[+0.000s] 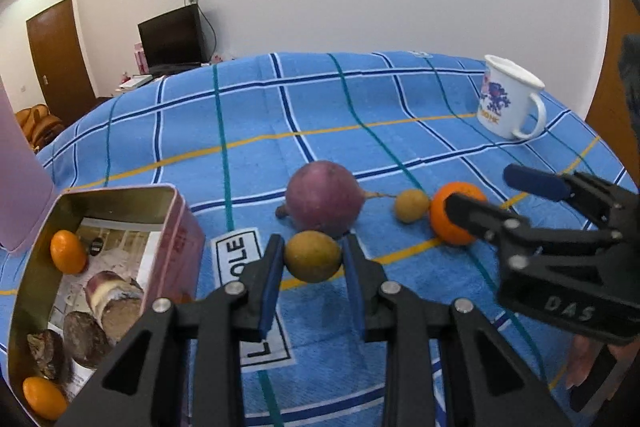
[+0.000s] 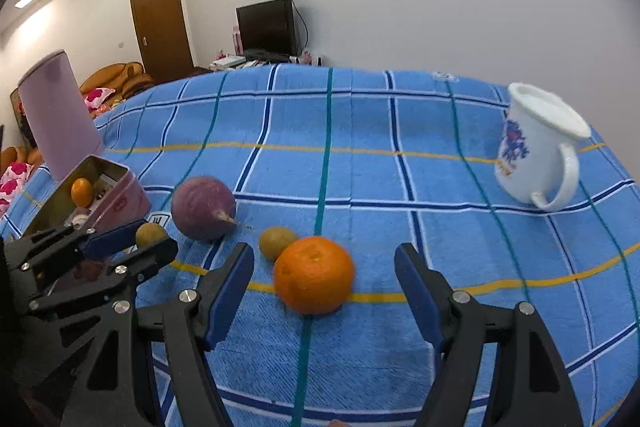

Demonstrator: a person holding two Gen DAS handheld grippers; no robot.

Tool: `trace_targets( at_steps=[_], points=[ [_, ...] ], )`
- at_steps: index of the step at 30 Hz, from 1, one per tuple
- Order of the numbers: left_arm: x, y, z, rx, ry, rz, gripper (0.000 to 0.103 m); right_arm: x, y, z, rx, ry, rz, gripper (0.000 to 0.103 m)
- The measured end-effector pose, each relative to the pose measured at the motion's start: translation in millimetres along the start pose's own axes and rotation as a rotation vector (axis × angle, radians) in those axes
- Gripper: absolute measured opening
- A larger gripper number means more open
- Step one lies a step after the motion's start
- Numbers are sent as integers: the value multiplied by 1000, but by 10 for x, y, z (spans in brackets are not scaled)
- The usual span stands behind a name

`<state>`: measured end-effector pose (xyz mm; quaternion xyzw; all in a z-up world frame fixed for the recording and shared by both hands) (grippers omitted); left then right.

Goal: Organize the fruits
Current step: 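Grasp a mandarin orange with the right tool while the left tool grasps a small brown fruit, then lift the orange in the right tool and brown fruit in the left tool toward the tin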

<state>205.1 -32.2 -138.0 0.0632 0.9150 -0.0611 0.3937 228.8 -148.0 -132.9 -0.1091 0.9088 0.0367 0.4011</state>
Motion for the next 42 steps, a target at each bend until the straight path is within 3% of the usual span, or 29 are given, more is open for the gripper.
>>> trace_targets(
  at_steps=[8,10,13,28,42],
  points=[
    [-19,46,34,14,-9,-31,31,88,32,168,5,61,0,73],
    [-19,37,37,24,-8,-35,31,105,52,210,3,82,-4,59],
    [-14,46,47,25,-3,-41,31,139,69,262,-4,109,-6,51],
    [-43,102,-38,18,-46,-66,31,120,84,116,-67,55,34,51],
    [-104,29,-177,-26,-115,-9,31,53,177,-78,-107,-32,14,51]
  ],
)
Point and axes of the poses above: each gripper's, at about its wrist camera, not at the fingertips, and z roughly the way its jaws point, y to its left, x to its underside, the point moved 10 cm from there along z, roughly the way its jaws point, and after that the axes turned 5 degrees about x, right-handed, at the moved point
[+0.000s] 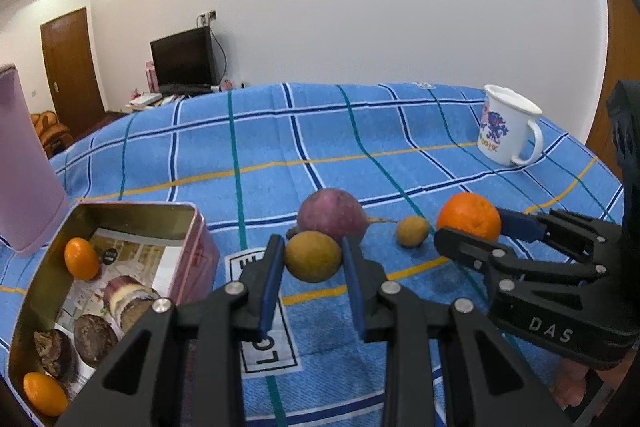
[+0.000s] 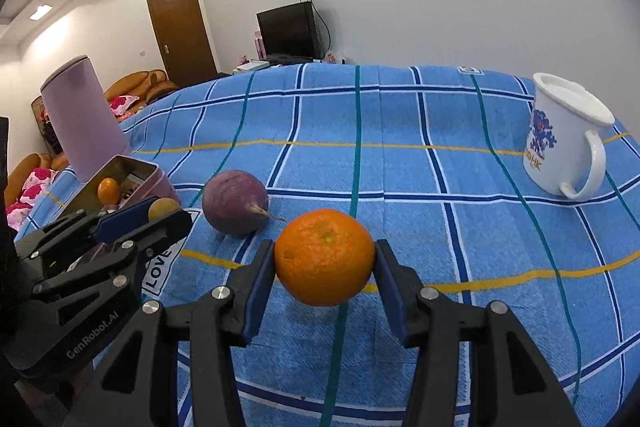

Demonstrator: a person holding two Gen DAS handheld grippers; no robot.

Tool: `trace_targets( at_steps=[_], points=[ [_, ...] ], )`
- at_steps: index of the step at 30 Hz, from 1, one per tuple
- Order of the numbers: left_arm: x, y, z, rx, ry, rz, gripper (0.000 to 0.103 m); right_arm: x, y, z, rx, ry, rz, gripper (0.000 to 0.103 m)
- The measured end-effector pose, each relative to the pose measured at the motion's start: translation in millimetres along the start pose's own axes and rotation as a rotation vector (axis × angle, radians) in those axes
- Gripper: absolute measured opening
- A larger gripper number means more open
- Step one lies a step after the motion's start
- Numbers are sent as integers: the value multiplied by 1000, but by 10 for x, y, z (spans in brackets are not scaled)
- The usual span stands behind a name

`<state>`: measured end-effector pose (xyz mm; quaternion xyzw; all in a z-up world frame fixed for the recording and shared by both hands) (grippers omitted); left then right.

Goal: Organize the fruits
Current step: 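Lift the orange in the right tool and brown fruit in the left tool toward the tin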

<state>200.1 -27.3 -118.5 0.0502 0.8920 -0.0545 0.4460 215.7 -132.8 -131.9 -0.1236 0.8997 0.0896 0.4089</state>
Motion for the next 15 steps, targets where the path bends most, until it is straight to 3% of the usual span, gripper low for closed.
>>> trace_targets(
  at_steps=[15],
  points=[
    [-43,-20,-94,-17,-51,28,31,-44,76,-143,-27,-67,-15,51]
  ],
)
Point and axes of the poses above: each gripper's, at about its wrist camera, not at the fingertips, and z roughly the way its jaws point, y to its left, x to its underside, the point moved 10 cm from there along z, roughly the way its jaws point, and after that the axes turned 5 degrees about x, right-handed, at the moved point
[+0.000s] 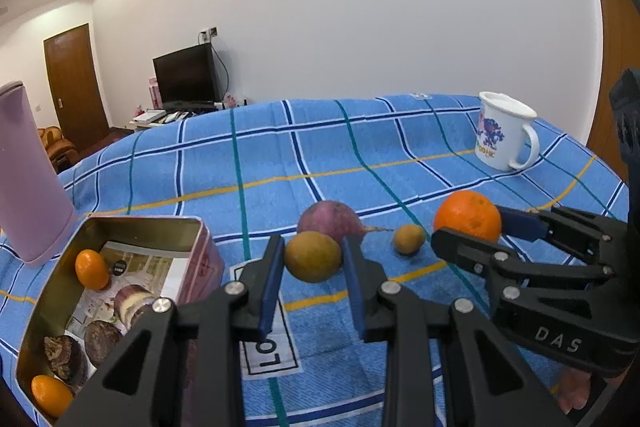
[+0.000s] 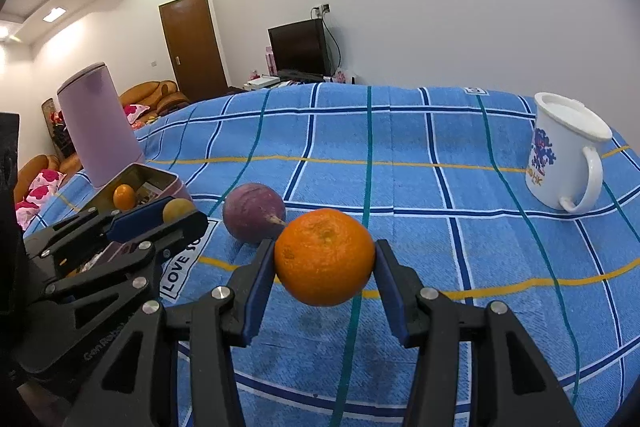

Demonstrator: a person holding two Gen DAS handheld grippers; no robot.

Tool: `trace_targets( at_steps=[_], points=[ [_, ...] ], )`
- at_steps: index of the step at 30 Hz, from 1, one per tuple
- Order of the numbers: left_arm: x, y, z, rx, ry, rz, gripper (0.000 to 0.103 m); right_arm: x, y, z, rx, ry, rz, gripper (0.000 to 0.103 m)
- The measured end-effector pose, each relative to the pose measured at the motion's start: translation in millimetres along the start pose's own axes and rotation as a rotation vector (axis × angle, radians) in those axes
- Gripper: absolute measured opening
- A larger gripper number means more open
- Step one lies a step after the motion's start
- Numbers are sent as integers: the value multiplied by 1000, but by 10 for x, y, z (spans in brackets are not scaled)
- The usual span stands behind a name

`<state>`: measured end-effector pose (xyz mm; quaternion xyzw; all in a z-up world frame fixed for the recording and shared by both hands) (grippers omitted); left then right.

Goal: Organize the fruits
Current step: 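Lift the orange in the right tool and brown fruit in the left tool toward the tin, then carry the orange in the right tool and brown fruit in the left tool over the tin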

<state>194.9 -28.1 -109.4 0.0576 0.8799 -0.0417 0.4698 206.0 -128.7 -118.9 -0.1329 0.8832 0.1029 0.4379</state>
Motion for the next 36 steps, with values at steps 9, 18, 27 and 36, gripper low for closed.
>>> trace_targets(
  at_steps=[9,18,27,36],
  points=[
    [-27,-4,-59,-14,-27,12,31,-22,34,-68,-10,-33,-4,51],
    [-43,-1,-100,-16,-47,15,31,-52,50,-143,-8,-74,-9,51],
    [-60,-5,-146,-18,-69,17,31,-84,67,-219,3,-118,-23,51],
    [-80,-19,-187,-18,-92,21,31,-103,74,-304,11,-160,-30,51]
  ],
)
Point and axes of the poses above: each gripper's, at about its wrist camera, not at the fingertips, and z roughly the way its jaws point, y to its left, x to its underside, the point moved 10 cm from there along z, roughly the way its jaws point, and after that the axes turned 5 degrees about x, right-handed, at the moved point
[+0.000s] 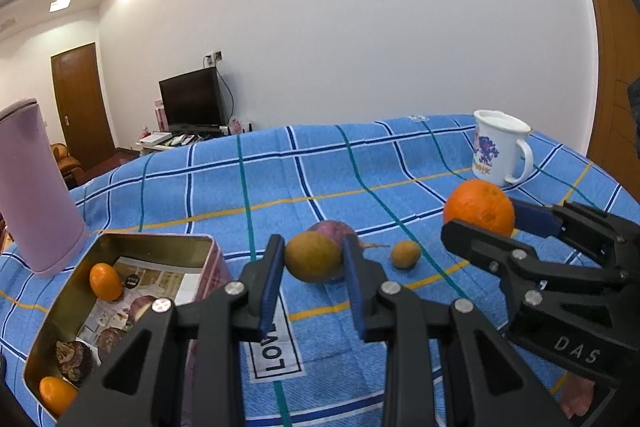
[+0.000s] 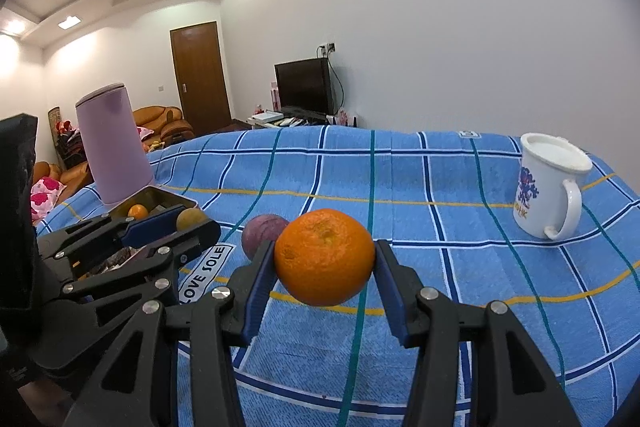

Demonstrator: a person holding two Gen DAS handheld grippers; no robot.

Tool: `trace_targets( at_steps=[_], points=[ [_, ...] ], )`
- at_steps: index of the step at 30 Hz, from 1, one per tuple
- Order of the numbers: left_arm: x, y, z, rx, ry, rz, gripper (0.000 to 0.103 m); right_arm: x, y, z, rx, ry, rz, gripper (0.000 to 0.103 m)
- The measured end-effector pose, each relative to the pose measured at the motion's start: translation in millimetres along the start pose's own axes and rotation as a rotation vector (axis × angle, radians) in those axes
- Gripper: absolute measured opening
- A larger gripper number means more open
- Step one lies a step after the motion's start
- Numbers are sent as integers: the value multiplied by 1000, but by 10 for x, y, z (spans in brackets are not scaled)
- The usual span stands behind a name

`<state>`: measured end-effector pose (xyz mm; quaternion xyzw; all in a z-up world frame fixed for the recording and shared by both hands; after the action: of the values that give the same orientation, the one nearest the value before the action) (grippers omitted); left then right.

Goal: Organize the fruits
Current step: 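Carry the orange in the right tool and brown fruit in the left tool over the tin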

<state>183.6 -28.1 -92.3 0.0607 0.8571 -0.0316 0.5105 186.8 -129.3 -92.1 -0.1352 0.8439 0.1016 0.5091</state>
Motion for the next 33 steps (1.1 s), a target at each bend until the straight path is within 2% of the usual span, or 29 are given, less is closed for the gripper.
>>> trace_targets(
  at_steps=[22,33],
  points=[
    [-84,-34,-155,-8,-77,19,31,-83,44,-176,9,-87,-20,51],
    [-53,-15,-226,4,-75,5,31,-47,148,-135,-2,-55,-34,51]
  ],
)
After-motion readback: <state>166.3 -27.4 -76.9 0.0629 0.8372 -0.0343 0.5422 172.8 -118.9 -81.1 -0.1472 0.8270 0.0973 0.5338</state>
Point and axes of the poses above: each gripper's, at about its wrist camera, not at the fingertips, and z roughly the way its jaws point, y to its left, x to its underside, the point moved 10 cm from there along z, roughly the way its jaws point, and after that the axes turned 5 degrees about x, right-handed, at the moved point
